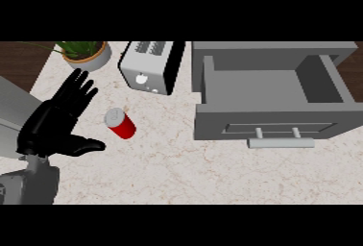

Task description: Pick up the can, place it into the drawer and close the drawer

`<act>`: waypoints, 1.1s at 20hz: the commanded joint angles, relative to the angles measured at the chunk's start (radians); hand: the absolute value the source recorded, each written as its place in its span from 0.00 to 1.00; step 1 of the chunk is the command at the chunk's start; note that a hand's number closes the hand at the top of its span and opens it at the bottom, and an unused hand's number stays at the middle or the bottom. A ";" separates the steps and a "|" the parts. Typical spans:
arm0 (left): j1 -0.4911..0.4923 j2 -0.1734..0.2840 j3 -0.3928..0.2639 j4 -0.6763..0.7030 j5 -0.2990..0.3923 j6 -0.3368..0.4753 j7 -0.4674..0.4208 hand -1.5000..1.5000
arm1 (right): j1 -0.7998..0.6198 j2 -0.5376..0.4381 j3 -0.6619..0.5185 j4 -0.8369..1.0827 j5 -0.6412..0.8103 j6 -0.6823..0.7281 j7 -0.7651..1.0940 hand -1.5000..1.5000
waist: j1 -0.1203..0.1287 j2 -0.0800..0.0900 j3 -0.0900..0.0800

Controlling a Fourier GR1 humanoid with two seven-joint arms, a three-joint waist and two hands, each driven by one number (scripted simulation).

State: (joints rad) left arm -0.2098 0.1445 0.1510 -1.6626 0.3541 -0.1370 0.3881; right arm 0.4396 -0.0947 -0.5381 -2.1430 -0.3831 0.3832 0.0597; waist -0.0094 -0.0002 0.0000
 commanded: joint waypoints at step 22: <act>-0.093 0.056 0.082 0.678 -0.160 -0.069 -0.522 0.00 | -0.030 0.043 -0.121 -0.011 -0.051 0.118 0.074 0.00 | 0.000 0.001 0.000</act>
State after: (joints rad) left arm -0.2748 0.1560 0.1980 -1.1041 0.1934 -0.1666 -0.0612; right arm 0.4045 -0.0720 -0.6561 -2.1506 -0.4451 0.4808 0.1304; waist -0.0089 0.0006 -0.0004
